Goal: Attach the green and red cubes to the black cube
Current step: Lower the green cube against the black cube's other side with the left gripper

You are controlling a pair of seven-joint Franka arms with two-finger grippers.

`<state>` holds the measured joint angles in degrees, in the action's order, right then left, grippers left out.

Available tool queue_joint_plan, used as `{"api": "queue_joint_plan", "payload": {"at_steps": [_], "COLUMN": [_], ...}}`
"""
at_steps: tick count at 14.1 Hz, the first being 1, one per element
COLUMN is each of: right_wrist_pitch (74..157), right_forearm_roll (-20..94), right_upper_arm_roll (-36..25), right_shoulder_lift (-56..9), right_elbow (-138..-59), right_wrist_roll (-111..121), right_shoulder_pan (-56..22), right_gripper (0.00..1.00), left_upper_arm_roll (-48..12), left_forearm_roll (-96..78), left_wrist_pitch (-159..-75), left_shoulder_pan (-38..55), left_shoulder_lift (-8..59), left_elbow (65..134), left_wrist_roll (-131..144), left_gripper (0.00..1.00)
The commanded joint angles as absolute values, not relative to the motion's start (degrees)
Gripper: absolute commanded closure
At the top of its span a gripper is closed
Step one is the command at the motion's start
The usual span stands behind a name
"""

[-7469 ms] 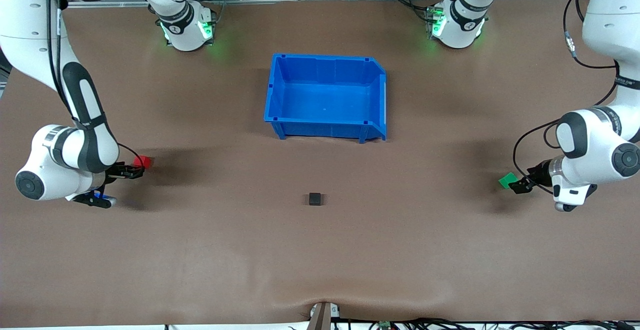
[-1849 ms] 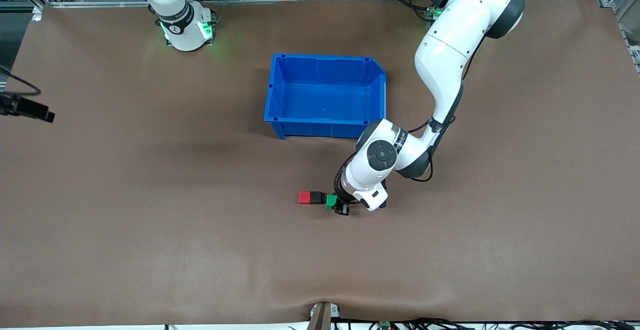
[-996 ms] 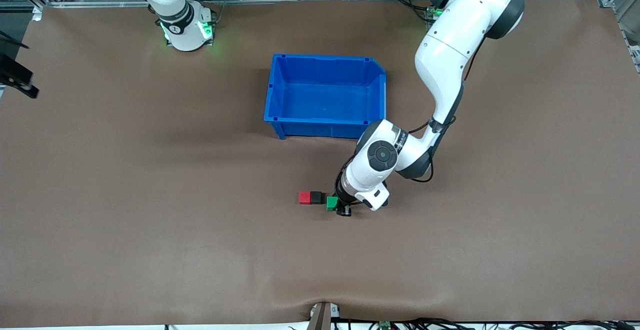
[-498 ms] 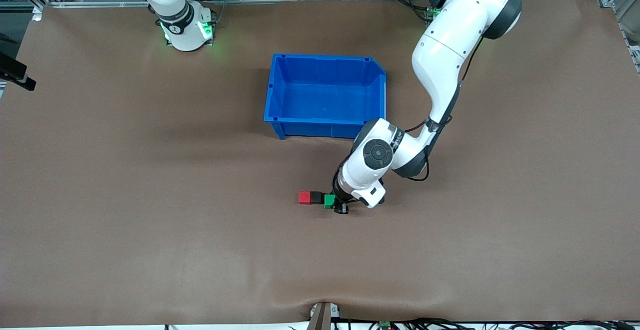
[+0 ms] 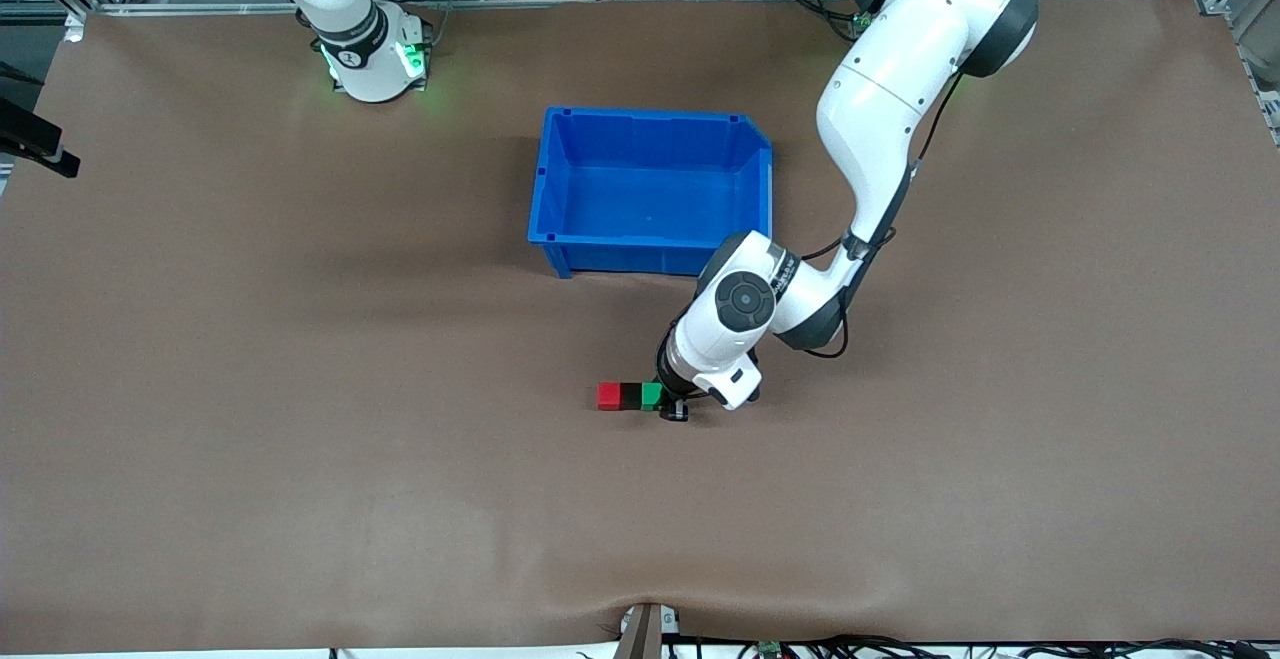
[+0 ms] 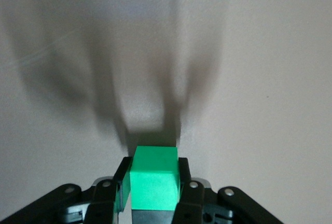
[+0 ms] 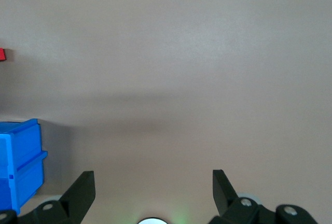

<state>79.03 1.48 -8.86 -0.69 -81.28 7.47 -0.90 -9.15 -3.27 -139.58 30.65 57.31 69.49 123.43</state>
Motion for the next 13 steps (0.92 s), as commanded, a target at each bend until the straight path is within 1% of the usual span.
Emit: {"api": "queue_joint_plan", "payload": {"at_steps": [1, 5, 7, 9, 10, 13], "right_wrist_pitch": [77.9, 78.0, 78.0, 77.9, 78.0, 77.6], "right_forearm_roll": [2.4, 2.4, 2.4, 2.4, 2.4, 2.5], "right_upper_arm_roll": [-8.7, -8.8, -8.7, -8.7, -8.6, -8.6], "right_shoulder_lift": [-1.1, -1.1, -1.1, -1.1, -1.1, -1.1], "right_elbow": [-80.1, -80.2, -80.2, -80.2, -80.2, -80.2], "right_wrist_roll": [8.3, 8.3, 8.3, 8.3, 8.3, 8.3], "right_shoulder_pan": [-0.1, -0.3, -0.2, -0.4, -0.4, -0.1], "right_gripper": [0.0, 0.0, 0.0, 0.0, 0.0, 0.0], "left_upper_arm_roll": [-8.3, -8.4, -8.4, -8.3, -8.3, -8.2], "left_forearm_roll": [-4.2, -4.2, -4.2, -4.0, -3.7, -2.6], "left_wrist_pitch": [-138.5, -133.3, -132.5, -131.7, -131.1, -126.0], "left_shoulder_pan": [31.4, 30.9, 30.9, 31.0, 31.0, 30.7], "left_shoulder_lift": [57.4, 56.1, 55.8, 55.4, 54.8, 51.3], "left_elbow": [68.2, 68.2, 68.2, 68.2, 68.2, 68.2], "left_wrist_roll": [124.9, 124.9, 124.9, 124.9, 124.8, 123.2], "left_gripper": [1.0, 1.0, 1.0, 0.17, 0.0, 0.0]}}
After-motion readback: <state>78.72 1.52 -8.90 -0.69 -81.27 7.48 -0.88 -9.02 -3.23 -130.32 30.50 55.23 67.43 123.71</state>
